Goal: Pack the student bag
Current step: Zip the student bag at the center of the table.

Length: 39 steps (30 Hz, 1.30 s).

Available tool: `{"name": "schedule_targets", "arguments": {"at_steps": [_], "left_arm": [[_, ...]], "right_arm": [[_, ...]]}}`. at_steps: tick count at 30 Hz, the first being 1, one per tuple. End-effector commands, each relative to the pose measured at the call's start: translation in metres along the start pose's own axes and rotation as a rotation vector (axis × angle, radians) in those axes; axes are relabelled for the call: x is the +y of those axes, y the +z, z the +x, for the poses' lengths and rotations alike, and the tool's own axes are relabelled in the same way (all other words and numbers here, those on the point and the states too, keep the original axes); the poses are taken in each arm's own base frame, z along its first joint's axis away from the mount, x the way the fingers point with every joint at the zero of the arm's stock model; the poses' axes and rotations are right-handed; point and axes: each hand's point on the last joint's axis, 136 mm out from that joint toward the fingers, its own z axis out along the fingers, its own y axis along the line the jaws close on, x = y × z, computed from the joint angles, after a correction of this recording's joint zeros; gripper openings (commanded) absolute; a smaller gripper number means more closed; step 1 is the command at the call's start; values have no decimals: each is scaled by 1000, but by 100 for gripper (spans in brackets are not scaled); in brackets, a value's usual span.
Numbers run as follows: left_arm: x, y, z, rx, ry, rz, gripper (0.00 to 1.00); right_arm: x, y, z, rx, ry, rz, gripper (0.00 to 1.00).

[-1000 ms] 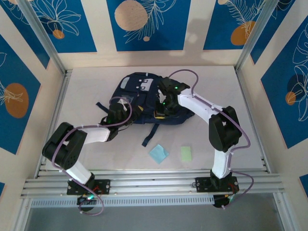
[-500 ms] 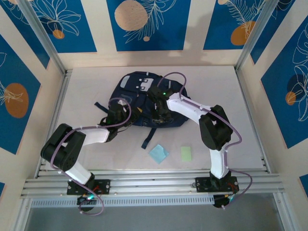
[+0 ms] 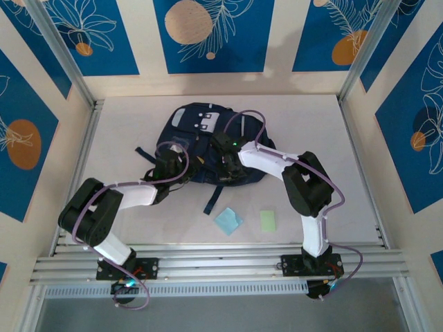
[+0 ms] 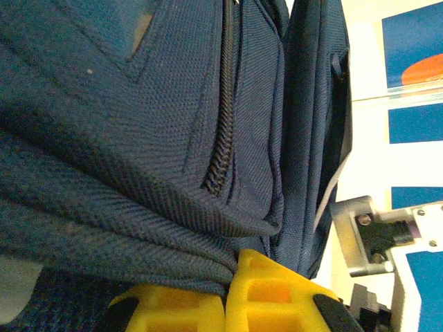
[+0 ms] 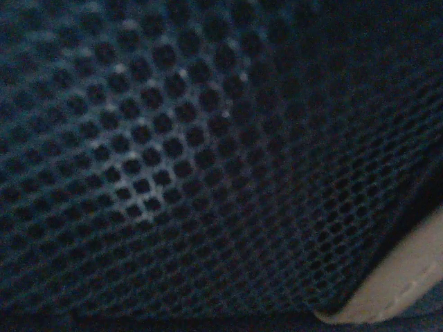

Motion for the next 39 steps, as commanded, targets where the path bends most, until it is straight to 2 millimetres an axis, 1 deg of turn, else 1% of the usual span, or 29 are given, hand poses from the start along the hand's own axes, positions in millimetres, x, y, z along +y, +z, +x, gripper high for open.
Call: {"name": "schedule_targets", "arguments": {"at_steps": [1,5,9,12,15,16,17,19,20,21,23,24,25,27,28,29,31,32,34,36,39], "left_arm": [[10,0,-35,-89,49,-27,0],[33,4,-57,-128,61,-87,0],[35,6,-74,-154,86,-107,0],[29,8,-83,-158,113,-109,0],[27,11,-93,-148,150,-123,0],[27,13,-99,-148,170,-135,0],[28,16,-105,-148,185,-148,0],[26,29,-115,-112,196,-145,0],[20,35,-117,-85,192,-122,0],[13,42,-117,-49,188,-93,2],[-2,48,-111,20,192,-54,15],[-8,47,-107,44,198,-46,24],[-13,42,-103,57,208,-43,33],[-17,27,-95,75,221,-49,51],[-21,17,-92,74,228,-45,59],[-22,6,-88,71,231,-46,64],[-18,-13,-76,69,214,-55,68],[-19,-21,-72,66,204,-53,69],[-13,-32,-58,74,159,-55,69],[-10,-35,-44,80,113,-45,69],[-5,-28,-33,78,83,-48,69]], "right_arm": [[-37,-5,-1,-24,-43,148,0],[-53,-22,16,33,-126,200,0],[-68,-35,37,94,-172,225,0],[-88,-42,38,98,-164,270,0],[-109,-49,31,96,-101,271,0],[-110,-52,28,97,-79,241,0],[-106,-55,26,95,-64,200,0],[-84,-60,17,74,-44,59,0],[-68,-63,14,69,-42,-23,0],[-48,-65,10,63,-43,-124,0],[-12,-72,2,57,-46,-302,0],[6,-77,-1,62,-48,-393,0],[23,-81,-5,59,-51,-482,0],[49,-89,-13,47,-72,-599,0],[58,-91,-16,40,-80,-628,0],[68,-94,-20,29,-92,-662,0],[85,-98,-28,20,-112,-712,0],[91,-98,-31,21,-121,-730,0],[104,-99,-36,25,-141,-762,0],[113,-100,-39,32,-149,-787,0],[123,-103,-38,42,-155,-821,0]]}}
